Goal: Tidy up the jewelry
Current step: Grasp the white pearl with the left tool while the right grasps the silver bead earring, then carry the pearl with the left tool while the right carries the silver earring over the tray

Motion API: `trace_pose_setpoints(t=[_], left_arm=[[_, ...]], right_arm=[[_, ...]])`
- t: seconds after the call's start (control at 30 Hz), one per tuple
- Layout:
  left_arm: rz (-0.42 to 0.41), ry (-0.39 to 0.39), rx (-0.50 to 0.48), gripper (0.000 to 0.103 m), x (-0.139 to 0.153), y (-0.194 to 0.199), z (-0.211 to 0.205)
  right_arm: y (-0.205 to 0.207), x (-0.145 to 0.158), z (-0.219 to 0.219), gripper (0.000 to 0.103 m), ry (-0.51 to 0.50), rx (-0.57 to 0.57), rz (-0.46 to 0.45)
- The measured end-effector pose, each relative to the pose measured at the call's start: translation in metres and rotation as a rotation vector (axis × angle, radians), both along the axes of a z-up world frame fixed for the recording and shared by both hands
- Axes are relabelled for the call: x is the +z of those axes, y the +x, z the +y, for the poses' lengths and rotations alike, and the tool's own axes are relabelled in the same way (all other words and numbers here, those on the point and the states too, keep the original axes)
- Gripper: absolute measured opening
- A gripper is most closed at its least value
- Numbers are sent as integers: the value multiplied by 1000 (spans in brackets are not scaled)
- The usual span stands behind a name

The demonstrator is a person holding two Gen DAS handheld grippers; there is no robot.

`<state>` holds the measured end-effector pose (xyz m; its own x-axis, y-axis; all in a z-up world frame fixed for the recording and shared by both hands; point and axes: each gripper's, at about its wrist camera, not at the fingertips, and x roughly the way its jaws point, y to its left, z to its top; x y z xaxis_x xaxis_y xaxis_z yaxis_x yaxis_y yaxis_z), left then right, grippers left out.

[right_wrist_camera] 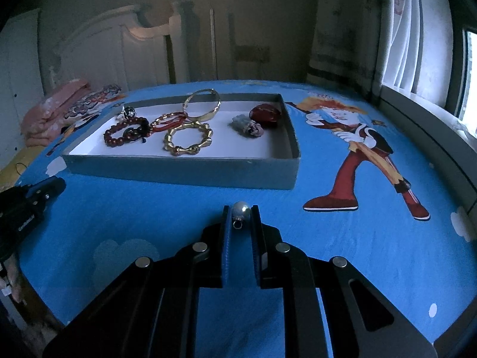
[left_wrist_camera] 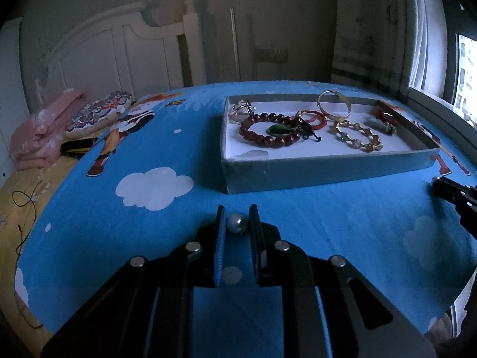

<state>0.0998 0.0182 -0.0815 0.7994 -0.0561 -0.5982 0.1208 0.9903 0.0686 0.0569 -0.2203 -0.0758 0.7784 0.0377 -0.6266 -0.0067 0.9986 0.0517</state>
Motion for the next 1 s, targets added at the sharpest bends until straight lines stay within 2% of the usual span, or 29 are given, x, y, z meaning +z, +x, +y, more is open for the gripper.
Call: trace_pose_setpoints(t=[0.23,0.37,0.7,1.0], left_arm=[[-29,-2,-26,15,-1,-14,-8],[-74,-6,-44,15,8,-23,-15],[-176,-41,-73,15,32,-44,-35],[-214,-50,-87,15,48,-45,-47]], right_arm=[[-10,-1,10,13,6,27,-22],[-14,1,19,13,8,56,-26],[-25,29,38,13,9,85,-118],[-28,43,46,13,4,90,-157]])
